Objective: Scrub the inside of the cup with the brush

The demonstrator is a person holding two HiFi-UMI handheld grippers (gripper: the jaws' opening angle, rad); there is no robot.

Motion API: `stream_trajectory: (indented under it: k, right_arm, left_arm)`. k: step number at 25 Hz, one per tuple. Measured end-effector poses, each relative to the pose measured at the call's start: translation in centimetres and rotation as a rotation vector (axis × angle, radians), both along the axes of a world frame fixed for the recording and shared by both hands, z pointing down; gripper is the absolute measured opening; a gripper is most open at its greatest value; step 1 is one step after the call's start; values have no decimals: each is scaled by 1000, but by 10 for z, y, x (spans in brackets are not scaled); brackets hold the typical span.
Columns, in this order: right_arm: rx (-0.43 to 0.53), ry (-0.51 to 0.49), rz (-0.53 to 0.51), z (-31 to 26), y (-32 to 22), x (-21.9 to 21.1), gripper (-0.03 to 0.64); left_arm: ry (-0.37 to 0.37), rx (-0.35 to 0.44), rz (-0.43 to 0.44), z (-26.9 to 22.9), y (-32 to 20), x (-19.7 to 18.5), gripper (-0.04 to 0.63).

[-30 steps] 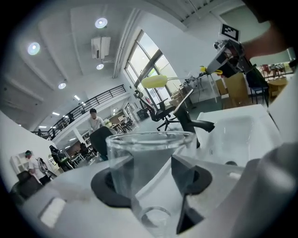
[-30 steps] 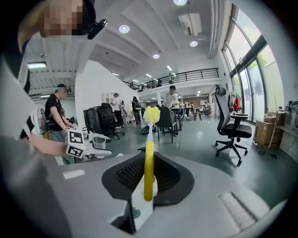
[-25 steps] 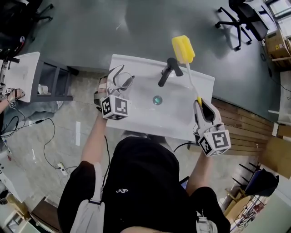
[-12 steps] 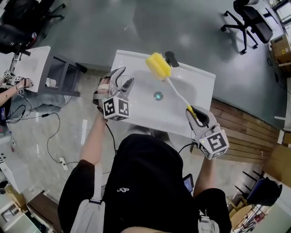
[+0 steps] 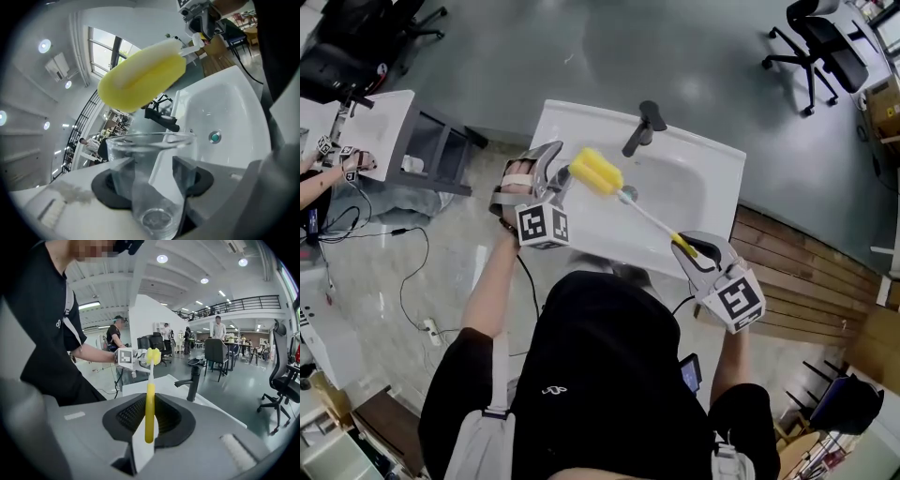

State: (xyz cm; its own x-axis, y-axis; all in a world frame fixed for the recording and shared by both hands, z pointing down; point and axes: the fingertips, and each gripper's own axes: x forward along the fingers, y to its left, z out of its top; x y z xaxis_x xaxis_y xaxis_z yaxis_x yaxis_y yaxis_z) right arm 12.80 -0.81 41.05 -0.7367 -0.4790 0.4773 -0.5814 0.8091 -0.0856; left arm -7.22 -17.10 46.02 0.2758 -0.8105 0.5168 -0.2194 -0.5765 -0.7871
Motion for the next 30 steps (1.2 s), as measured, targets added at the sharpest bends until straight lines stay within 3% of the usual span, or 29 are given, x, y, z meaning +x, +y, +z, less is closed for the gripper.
stream_trajectory:
  k: [11,23,30]
  right_arm:
    - [-6,67,-122,17,19,-3,54]
    - [-41,122,-159,26,23,3,54]
    - [-94,165,-161,37,23,5,53]
  left_arm:
    - [-189,50,100,7,14,5,270]
    - [-309,84,203,11,28,15,270]
    - [-437,110,226,19,29,12,270]
